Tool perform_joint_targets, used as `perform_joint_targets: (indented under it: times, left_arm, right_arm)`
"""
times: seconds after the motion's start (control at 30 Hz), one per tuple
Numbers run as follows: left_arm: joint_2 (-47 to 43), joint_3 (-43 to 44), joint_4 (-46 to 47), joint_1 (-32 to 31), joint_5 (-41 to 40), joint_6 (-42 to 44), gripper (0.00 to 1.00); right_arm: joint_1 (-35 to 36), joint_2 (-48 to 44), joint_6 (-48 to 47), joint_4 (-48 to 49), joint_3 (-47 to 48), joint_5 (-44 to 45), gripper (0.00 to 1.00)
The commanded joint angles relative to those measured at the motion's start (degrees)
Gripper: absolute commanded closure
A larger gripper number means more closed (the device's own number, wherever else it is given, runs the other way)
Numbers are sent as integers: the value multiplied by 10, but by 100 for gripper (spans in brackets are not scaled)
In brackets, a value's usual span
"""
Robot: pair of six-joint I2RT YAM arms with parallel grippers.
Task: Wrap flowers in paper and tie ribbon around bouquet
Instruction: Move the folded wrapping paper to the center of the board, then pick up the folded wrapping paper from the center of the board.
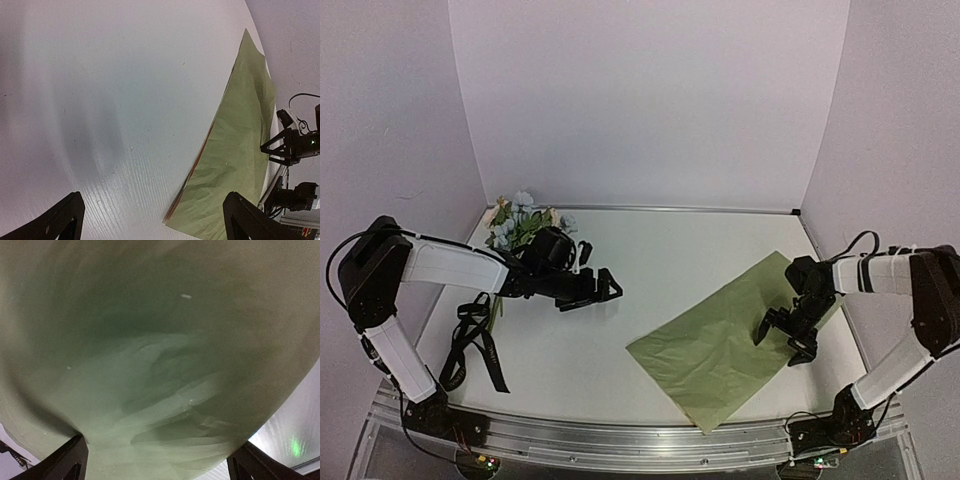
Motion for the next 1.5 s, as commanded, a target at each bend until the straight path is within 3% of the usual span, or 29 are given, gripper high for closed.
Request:
perform_joint_targets:
  times: [0.0,0.13,0.33,0.47,0.73,1.03,1.3,1.47]
  left_arm:
    - [-25,-12,8,0,-11,-36,1]
    - [-26,-22,3,0,-15,-69,3]
    - [-25,-23,-38,3,-37,-86,9]
    - [-27,-32,-33,5,-21,-128,11]
    - [-28,-91,84,4,36,-271,20]
    - [-3,-119,206,-42,59,-370,22]
    - [-9,-139,192,-118,-39,-436,26]
    - [16,-144,229,-140,-49,-456,26]
  right_arm:
    - [14,67,-14,15,69,-53,2]
    - [46,130,-23,8,130,-62,2]
    - [107,242,-63,-84,284,-59,2]
    - [130,278,-54,-95,324,-54,2]
    - [145,276,-39,-98,336,-43,2]
    - [149,264,-34,-96,322,-37,2]
    - [154,258,-25,-80,307,-35,2]
    - [158,257,-25,-71,296,-34,2]
